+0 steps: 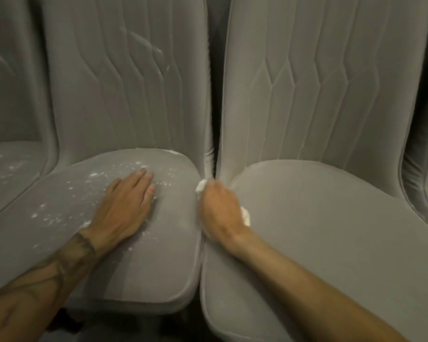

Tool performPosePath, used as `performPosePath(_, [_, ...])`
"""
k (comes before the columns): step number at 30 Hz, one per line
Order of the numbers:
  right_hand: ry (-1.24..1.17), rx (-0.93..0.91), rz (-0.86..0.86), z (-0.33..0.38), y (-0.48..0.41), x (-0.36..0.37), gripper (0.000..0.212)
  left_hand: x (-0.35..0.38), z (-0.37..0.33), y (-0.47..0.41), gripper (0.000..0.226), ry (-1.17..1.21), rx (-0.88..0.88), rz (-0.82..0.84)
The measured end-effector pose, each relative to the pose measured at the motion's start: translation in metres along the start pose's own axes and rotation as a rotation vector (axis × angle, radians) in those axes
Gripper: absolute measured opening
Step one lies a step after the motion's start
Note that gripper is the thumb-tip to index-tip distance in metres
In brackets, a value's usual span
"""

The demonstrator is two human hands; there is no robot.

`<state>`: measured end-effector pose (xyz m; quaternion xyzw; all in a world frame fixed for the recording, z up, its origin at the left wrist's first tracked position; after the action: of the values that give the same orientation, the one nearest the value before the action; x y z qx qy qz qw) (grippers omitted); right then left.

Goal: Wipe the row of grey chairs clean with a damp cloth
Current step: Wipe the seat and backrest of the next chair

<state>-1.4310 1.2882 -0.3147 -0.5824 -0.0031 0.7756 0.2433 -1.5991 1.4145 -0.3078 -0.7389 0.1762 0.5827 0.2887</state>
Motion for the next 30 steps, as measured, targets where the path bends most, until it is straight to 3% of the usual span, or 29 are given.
performPosePath(3, [-0.131,-0.118,0.009,0.049,-0.002,0.01,0.022,0.002,0.009,-0.004,0.052,-0.002,0.034,-0.005])
performPosePath(8, [-0.182,0.118,-0.129,0.009,-0.037,-0.02,0.033,0.001,0.045,-0.011,0.053,-0.001,0.107,0.009])
performPosePath(10, [-0.184,0.195,-0.101,0.006,-0.038,-0.019,0.035,-0.001,0.063,-0.016,0.049,0.005,0.114,0.011])
performPosePath(14, [0.056,0.147,0.041,0.017,-0.027,-0.006,0.056,-0.009,0.1,-0.028,0.055,0.023,0.162,0.018])
performPosePath(20, [0.156,0.264,-0.093,0.038,-0.028,0.012,0.028,-0.013,0.167,-0.071,0.051,0.059,0.216,0.044])
performPosePath(26, [0.243,0.245,-0.113,0.103,-0.078,0.048,0.033,-0.004,0.21,-0.112,0.051,0.15,0.315,0.069])
performPosePath(30, [0.524,0.218,-0.105,0.102,-0.094,0.048,0.037,-0.002,0.226,-0.124,0.053,0.138,0.412,0.066])
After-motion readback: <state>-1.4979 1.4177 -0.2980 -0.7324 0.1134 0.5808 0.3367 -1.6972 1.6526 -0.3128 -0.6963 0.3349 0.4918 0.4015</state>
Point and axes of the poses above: each hand's wrist, its own y-axis away from the middle knuckle, its own x-axis out of the palm, z = x × y, the point moved 4 cm from there along -y, towards the middle knuckle, and after that the axes turned 4 degrees about -x, right-handed, at the moved point
